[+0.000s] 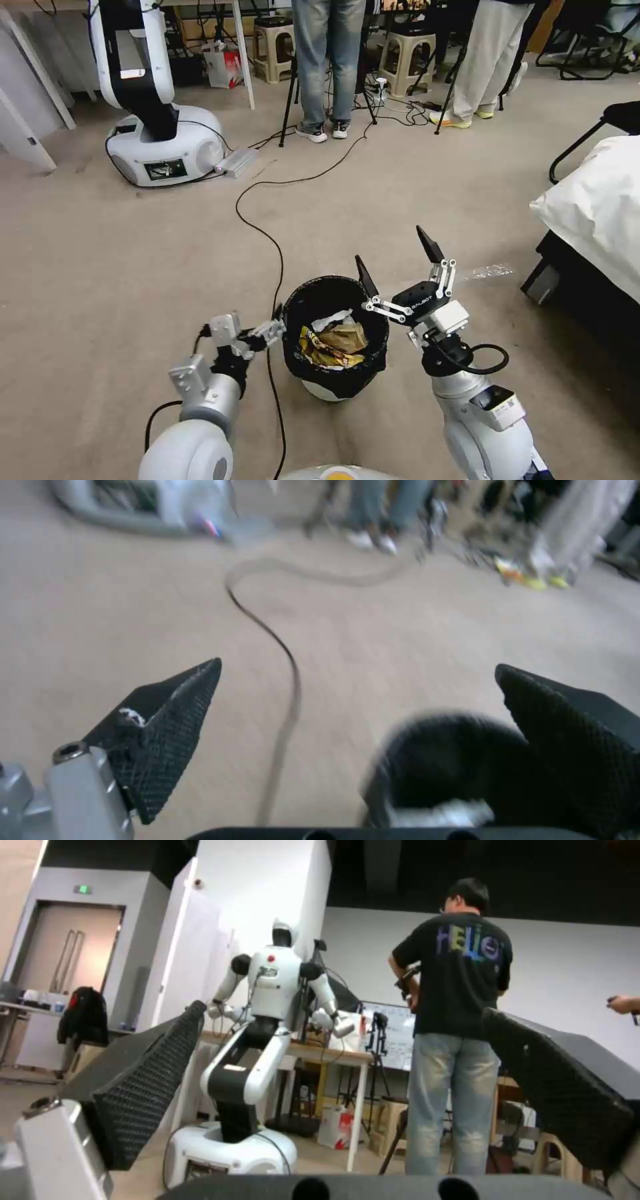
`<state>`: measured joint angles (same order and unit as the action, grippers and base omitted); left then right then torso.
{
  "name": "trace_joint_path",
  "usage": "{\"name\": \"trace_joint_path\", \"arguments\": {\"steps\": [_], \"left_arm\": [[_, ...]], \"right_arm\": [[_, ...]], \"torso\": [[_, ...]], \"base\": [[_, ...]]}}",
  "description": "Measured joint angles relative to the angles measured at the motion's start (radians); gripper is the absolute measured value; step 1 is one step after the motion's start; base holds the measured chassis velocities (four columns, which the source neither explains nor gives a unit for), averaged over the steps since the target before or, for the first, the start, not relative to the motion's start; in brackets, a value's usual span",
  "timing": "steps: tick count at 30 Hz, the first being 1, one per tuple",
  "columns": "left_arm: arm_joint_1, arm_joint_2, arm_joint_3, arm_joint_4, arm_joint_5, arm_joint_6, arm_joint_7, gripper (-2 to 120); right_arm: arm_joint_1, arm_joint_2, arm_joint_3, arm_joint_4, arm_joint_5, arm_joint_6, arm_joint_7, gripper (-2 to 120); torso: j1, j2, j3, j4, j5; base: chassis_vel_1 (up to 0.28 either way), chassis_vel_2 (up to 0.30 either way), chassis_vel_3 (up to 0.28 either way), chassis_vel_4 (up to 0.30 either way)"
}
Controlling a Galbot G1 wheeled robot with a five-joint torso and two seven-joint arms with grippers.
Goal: Pick up the trash bin, then pick up the garbage from the floor and place it into the trash bin.
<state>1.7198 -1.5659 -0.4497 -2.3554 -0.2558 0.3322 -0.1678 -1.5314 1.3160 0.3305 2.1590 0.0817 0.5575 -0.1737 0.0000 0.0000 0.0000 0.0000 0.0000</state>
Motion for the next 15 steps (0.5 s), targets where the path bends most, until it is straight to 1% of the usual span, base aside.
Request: {"name": "trace_joint_path", "arguments": {"steps": [1, 2, 3, 4, 5, 6, 7, 8, 9, 10, 11, 13, 14, 15], "left_arm": [[0.011, -0.003, 0.0, -0.009, 0.04, -0.038, -0.007, 100], [0.011, -0.003, 0.0, -0.009, 0.04, -0.038, -0.007, 100], [0.023, -0.005, 0.001, -0.014, 0.092, -0.079, -0.008, 100], [0.038, -0.008, 0.001, -0.015, 0.158, -0.131, 0.001, 100], [0.065, -0.014, 0.003, 0.0, 0.278, -0.258, 0.021, 100], [0.065, -0.014, 0.003, 0.0, 0.278, -0.258, 0.021, 100], [0.077, -0.017, 0.006, 0.013, 0.316, -0.316, 0.021, 100], [0.099, -0.021, 0.012, 0.04, 0.367, -0.41, 0.005, 100], [0.109, -0.023, 0.013, 0.055, 0.386, -0.449, -0.005, 100], [0.109, -0.023, 0.013, 0.055, 0.386, -0.449, -0.005, 100], [0.122, -0.024, 0.016, 0.076, 0.411, -0.496, -0.024, 100], [0.14, -0.025, 0.017, 0.115, 0.445, -0.557, -0.068, 100], [0.142, -0.027, 0.016, 0.126, 0.455, -0.572, -0.08, 100], [0.142, -0.027, 0.016, 0.126, 0.455, -0.572, -0.08, 100]], "right_arm": [[0.0, 0.001, 0.0, -0.001, -0.002, 0.0, 0.003, 100], [0.0, 0.001, 0.0, -0.001, -0.002, 0.0, 0.003, 100], [0.001, 0.003, 0.0, -0.002, -0.006, -0.001, 0.012, 100], [0.002, 0.006, 0.0, -0.003, -0.014, -0.007, 0.028, 100], [-0.005, 0.016, -0.009, -0.003, -0.04, -0.038, 0.094, 100], [-0.005, 0.016, -0.009, -0.003, -0.04, -0.038, 0.094, 100], [-0.015, 0.019, -0.021, -0.003, -0.051, -0.062, 0.134, 100], [-0.035, 0.022, -0.051, -0.003, -0.066, -0.099, 0.195, 100], [-0.044, 0.024, -0.061, -0.004, -0.073, -0.11, 0.214, 100], [-0.044, 0.024, -0.061, -0.004, -0.073, -0.11, 0.214, 100], [-0.058, 0.027, -0.073, -0.008, -0.091, -0.124, 0.237, 100], [-0.075, 0.036, -0.09, -0.023, -0.124, -0.136, 0.273, 100], [-0.078, 0.038, -0.093, -0.026, -0.128, -0.138, 0.279, 100], [-0.078, 0.038, -0.093, -0.026, -0.128, -0.138, 0.279, 100]], "torso": [[0.0, 0.0, 0.0, 0.0, 0.0], [0.0, 0.0, 0.0, 0.0, 0.0], [0.0, 0.0, 0.0, 0.0, 0.0], [0.0, 0.0, 0.0, 0.0002, 0.0], [0.0, 0.0, 0.0, 0.0001, 0.0001], [0.0, 0.0, 0.0, 0.0001, 0.0001], [0.0, 0.0, 0.0, 0.0, 0.0], [0.0, 0.0, 0.0, 0.0, 0.0001], [0.0, 0.0, 0.0, 0.0, 0.0001], [0.0, 0.0, 0.0, 0.0, 0.0001], [0.0, 0.0, 0.0, 0.0, -0.0001], [0.0, 0.0, 0.0, 0.0, -0.0001], [0.0, 0.0, 0.0, -0.0001, 0.0], [0.0, 0.0, 0.0, -0.0001, 0.0]], "base": [[0.0, 0.0, 0.0, 0.0], [0.0, 0.0, 0.0, 0.0], [0.0, 0.0, 0.0, 0.0], [0.0, 0.0, 0.0, 0.0], [0.0, 0.0, 0.0, 0.0], [0.0, 0.0, 0.0, 0.0], [0.0, 0.0, 0.0, 0.0], [0.0, 0.0, 0.0, 0.0], [0.0, 0.0, 0.0, 0.0], [0.0, 0.0, 0.0, 0.0], [0.0, 0.0, 0.0, 0.0], [0.0, 0.0, 0.0, 0.0], [0.0, 0.0, 0.0, 0.0], [0.0, 0.0, 0.0, 0.0]]}}
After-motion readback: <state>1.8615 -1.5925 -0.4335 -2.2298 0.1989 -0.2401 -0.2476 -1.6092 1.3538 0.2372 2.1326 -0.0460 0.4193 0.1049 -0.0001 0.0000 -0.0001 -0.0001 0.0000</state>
